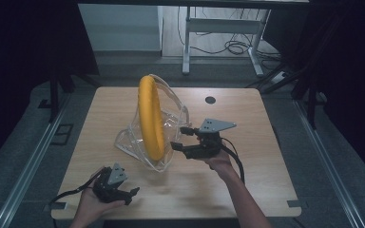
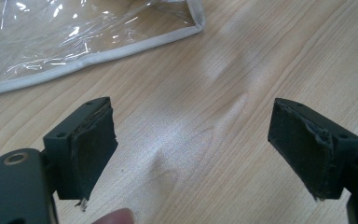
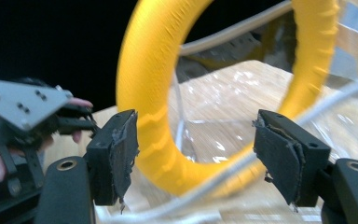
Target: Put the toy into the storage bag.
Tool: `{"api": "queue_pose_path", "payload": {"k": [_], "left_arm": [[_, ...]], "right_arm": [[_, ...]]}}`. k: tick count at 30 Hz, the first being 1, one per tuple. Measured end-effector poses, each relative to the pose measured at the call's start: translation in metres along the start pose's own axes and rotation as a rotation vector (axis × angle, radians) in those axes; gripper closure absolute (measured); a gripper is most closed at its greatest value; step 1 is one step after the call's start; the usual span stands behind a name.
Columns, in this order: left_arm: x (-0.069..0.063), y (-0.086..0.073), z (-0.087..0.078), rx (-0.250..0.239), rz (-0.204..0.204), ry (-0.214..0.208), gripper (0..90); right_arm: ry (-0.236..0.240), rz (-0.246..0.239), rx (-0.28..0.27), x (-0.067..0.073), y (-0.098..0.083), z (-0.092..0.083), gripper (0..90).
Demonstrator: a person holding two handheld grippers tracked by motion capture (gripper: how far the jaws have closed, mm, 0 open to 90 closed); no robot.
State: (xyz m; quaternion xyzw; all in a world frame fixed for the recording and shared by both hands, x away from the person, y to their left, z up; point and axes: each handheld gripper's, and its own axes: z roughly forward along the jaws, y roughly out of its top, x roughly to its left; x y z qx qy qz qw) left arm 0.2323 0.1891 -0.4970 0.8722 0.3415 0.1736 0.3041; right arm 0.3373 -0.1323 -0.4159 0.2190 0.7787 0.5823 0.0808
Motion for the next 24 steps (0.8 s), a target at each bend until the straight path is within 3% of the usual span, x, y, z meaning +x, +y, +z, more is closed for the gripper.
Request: {"api": "queue_pose_path", "payload": {"k": [10, 18, 24], "left_arm": [[-0.001, 0.0, 0.002, 0.006, -0.001, -0.003, 15.0], [-0.001, 0.0, 0.002, 0.006, -0.001, 0.0, 15.0], [-0.001, 0.0, 0.003, 0.01, 0.0, -0.001, 15.0]], "right_arm": [[-0.104, 0.012, 0.054, -0.009, -0.04, -0.027, 31.5], [-0.145, 0.051, 0.058, -0.016, -0.065, -0.039, 32.1], [-0.181, 0.054, 0.073, -0.019, -0.072, -0.041, 33.0]]}}
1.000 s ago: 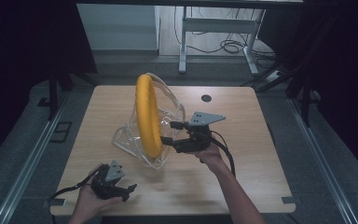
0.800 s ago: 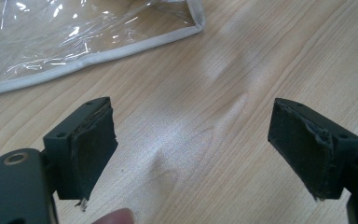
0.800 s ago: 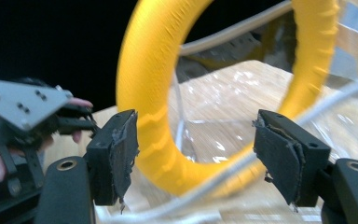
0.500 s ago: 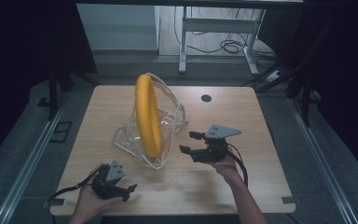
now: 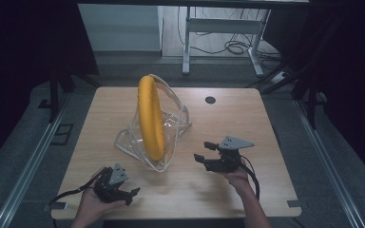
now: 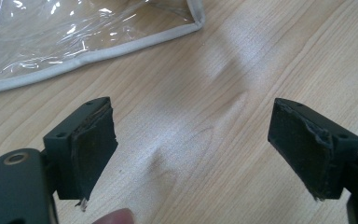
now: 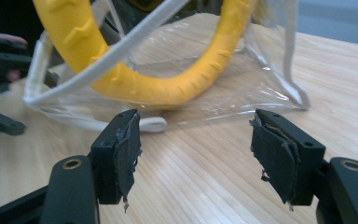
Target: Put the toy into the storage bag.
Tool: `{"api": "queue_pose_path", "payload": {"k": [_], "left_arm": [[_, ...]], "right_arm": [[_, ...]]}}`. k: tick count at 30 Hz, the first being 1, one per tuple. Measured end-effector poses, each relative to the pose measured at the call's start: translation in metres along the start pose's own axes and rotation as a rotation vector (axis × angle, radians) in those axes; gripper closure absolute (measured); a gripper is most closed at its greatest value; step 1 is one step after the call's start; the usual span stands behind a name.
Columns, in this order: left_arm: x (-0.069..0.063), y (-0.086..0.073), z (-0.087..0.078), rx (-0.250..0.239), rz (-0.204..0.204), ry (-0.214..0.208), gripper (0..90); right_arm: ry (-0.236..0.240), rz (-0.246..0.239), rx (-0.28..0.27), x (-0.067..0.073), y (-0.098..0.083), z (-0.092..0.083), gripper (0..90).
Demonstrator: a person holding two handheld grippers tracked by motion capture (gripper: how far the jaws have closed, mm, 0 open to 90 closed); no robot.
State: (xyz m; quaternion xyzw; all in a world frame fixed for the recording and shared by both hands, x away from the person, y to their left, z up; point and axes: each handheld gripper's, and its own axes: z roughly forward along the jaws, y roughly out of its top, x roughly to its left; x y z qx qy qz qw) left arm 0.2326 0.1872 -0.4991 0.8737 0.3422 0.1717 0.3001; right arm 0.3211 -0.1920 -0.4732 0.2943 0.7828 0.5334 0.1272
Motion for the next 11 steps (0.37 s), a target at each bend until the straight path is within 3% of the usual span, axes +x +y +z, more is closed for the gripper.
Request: {"api": "queue_pose_path", "payload": {"k": [11], "left_arm": [[0.0017, 0.0, -0.0022, -0.008, -0.001, 0.007, 14.9]], "right_arm": [[0.009, -0.009, 0.022, 0.0045, -0.0037, 0.0047, 33.1]]}}
